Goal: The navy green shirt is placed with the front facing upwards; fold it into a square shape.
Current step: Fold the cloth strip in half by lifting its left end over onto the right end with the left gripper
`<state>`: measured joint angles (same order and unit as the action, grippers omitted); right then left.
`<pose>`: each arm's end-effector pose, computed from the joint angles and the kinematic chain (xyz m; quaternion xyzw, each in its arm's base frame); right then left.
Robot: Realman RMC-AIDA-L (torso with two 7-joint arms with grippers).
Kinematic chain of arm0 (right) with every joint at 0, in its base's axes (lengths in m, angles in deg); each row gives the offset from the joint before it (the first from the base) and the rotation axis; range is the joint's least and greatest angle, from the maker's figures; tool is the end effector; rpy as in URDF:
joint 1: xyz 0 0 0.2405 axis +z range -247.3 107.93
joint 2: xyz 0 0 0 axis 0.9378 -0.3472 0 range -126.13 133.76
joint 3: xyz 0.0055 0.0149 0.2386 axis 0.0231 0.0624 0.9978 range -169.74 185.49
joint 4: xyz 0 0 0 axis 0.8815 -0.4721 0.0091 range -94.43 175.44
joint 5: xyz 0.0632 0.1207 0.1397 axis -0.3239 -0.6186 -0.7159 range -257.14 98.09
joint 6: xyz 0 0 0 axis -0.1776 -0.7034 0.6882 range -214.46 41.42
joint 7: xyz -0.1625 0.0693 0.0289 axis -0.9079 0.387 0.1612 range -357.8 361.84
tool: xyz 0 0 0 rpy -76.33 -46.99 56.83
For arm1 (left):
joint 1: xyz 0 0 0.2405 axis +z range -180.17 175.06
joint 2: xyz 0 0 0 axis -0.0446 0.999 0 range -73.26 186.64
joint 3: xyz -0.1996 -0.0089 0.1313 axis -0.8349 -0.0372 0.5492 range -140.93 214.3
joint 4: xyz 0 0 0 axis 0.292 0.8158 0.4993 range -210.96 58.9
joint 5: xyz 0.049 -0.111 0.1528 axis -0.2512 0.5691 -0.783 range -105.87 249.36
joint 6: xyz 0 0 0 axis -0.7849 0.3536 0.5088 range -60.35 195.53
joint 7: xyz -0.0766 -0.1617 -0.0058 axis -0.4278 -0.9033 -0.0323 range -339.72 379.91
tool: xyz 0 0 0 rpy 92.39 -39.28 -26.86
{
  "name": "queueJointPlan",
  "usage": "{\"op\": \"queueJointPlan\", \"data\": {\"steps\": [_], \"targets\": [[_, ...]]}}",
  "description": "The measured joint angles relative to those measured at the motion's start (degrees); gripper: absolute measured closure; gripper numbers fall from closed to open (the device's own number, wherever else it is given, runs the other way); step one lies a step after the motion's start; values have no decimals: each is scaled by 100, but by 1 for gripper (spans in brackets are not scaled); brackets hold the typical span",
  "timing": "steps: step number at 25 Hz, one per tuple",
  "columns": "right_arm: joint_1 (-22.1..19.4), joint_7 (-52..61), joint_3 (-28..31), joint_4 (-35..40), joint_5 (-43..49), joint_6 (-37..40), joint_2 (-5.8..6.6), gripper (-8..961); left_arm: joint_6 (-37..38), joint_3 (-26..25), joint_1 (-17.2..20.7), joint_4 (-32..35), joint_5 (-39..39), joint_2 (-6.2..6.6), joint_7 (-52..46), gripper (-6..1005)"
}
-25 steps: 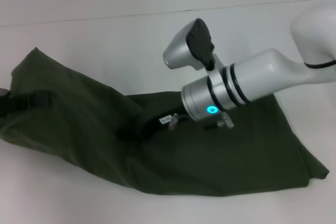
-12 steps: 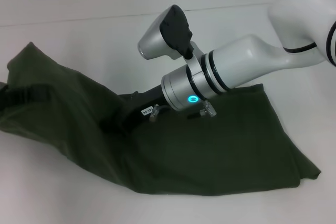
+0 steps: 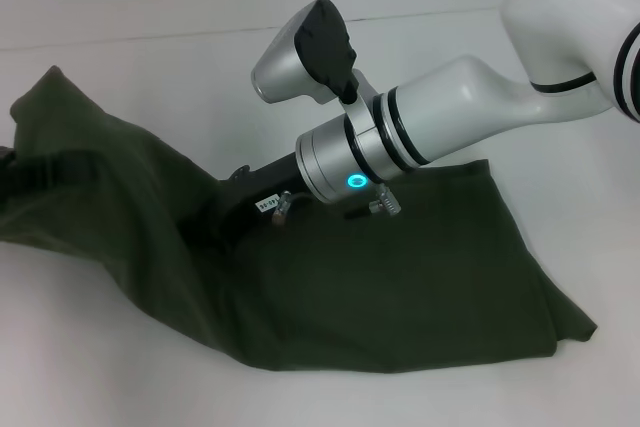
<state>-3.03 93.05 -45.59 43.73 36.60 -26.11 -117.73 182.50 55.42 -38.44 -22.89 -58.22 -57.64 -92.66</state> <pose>0.1102 0.3590 -0.1570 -0.9678 0.2350 0.0890 0.0152 -0.2129 0.3127 0.0703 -0.8915 -0.3834 -0.2374 0.0424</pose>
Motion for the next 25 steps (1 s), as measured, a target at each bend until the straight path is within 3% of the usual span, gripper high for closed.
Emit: {"op": "queueJointPlan", "data": {"steps": [8,18,25], "targets": [[-48,-15,6,-22,-18,4,0,909,75,364,-33,-140,451,-93,34,957],[-141,-21,3,-43,-33,-5,0,899,7,823,-81,-222,889,-366,89,957],[-790,-31,2,239,-503,13,55,893,-131,837,-131,-225,895,-408,102,957]]}}
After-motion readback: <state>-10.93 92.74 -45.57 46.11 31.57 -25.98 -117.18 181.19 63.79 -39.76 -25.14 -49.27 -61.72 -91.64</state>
